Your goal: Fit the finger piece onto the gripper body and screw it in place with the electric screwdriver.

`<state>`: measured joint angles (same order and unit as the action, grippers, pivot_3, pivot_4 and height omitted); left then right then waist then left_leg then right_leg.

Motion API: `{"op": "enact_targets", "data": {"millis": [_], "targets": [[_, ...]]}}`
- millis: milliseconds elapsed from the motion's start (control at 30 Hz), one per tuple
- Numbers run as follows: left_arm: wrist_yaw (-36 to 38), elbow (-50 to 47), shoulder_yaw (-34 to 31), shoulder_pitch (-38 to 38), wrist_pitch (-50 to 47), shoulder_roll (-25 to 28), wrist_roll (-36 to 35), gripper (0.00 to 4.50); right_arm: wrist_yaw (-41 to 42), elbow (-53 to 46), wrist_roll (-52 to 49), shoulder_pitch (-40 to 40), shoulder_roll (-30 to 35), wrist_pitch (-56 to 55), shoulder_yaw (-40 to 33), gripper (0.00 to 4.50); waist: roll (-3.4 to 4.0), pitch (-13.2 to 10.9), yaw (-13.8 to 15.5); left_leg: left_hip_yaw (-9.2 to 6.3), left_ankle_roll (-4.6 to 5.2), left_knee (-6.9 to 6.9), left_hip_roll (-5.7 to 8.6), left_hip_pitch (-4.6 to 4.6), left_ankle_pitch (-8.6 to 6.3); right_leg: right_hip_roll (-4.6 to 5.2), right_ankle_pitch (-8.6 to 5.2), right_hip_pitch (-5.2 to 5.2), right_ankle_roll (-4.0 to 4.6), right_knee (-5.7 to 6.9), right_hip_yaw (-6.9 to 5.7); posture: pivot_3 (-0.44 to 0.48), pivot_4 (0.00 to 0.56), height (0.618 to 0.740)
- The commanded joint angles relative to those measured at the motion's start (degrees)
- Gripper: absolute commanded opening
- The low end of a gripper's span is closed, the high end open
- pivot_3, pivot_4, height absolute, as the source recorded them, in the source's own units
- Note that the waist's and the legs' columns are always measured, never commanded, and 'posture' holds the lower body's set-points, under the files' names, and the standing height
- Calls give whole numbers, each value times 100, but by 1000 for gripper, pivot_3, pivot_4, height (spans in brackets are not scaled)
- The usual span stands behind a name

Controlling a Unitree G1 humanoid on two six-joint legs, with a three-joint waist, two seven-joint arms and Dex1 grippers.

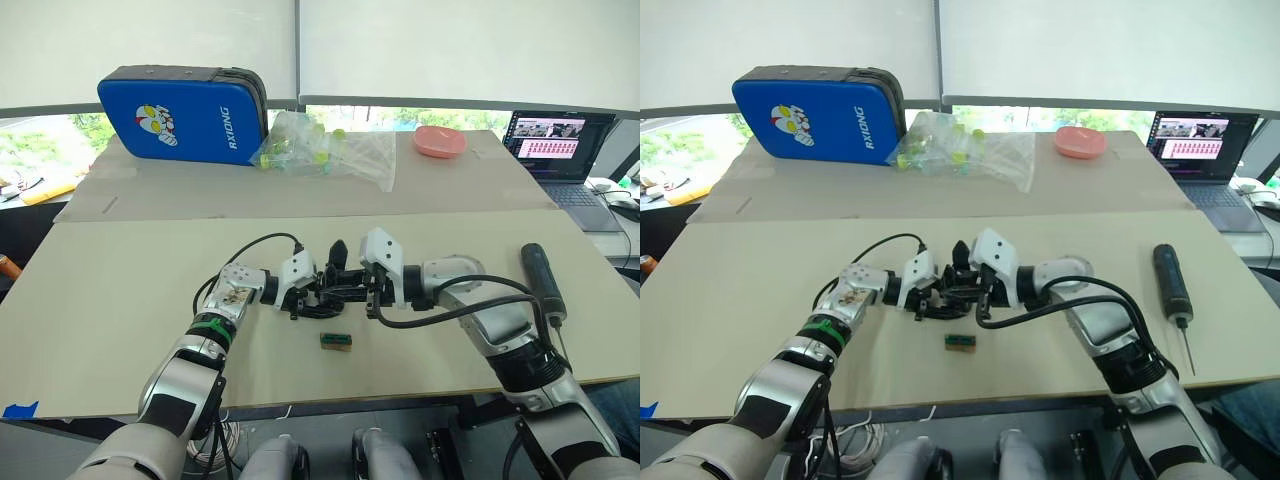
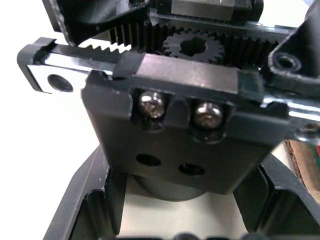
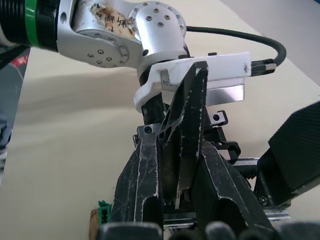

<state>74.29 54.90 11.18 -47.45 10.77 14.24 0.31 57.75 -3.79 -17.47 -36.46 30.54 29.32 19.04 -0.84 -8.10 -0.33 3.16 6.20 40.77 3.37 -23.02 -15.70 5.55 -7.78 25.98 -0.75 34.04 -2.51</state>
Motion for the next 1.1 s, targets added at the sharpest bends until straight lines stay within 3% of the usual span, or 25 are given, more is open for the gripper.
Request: {"op": "enact_targets", "data": {"millis": [33,333,533,800,1100], "targets": [[173,14,110,69,-43,-52,34,2329,65,631,338,-63,220,425,153,411,0,0,3,0,0,0,0,-2,0,1,0,1,0,0,0,0,150,740],[141,-10,91,86,-54,-64,21,2329,336,1266,299,-300,185,635,127,411,0,0,43,0,0,-1,0,-10,-1,4,0,7,1,-2,0,0,150,740],[130,-61,84,146,-78,-22,6,2329,425,1078,364,-277,383,706,211,411,0,1,44,0,-1,-1,0,-10,-1,6,0,7,1,-1,-1,0,150,740],[95,-68,70,150,-106,-27,-9,2329,23,406,233,-139,147,1287,357,411,1,1,45,0,-2,-2,0,-15,-2,7,0,11,1,-2,-1,0,150,740],[85,-51,78,122,-107,-39,-6,2329,-99,763,392,-141,119,960,321,411,-2,12,18,0,-3,-3,-3,-9,-2,6,0,7,0,-1,-5,0,150,740]]}}
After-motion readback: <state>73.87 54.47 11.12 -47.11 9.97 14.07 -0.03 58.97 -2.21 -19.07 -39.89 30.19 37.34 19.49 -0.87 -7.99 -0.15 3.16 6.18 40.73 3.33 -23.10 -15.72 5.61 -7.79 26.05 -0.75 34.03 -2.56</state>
